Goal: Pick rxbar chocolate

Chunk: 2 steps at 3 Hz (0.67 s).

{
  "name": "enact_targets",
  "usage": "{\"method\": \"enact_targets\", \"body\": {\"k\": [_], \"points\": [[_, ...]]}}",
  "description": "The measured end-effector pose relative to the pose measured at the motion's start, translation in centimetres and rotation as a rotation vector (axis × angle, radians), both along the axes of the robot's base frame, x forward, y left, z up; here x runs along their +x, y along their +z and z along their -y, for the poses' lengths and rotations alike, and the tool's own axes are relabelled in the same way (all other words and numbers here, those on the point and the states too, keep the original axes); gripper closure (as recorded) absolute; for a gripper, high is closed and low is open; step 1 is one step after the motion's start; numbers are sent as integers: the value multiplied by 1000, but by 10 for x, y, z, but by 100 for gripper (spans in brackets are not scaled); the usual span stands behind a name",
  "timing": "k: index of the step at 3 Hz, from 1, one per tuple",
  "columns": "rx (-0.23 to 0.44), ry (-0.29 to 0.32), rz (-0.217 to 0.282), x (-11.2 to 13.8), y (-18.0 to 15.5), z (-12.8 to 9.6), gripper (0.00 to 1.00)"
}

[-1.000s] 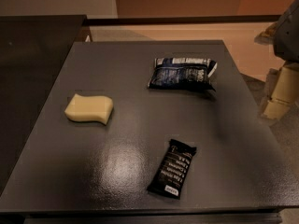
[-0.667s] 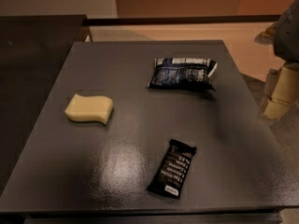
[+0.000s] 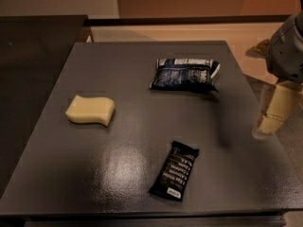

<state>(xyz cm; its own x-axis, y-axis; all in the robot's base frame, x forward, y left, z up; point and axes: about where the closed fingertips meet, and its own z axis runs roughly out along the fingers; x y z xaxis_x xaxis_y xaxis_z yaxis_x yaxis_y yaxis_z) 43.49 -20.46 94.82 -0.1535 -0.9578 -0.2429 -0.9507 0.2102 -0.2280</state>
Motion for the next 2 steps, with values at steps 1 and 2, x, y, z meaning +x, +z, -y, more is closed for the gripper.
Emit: {"method": "enact_targets", "body": {"k": [1,2], "points": [[31,69,-21,-3,-29,-15,0],[84,168,-64,-10,-61,-36,0]]}}
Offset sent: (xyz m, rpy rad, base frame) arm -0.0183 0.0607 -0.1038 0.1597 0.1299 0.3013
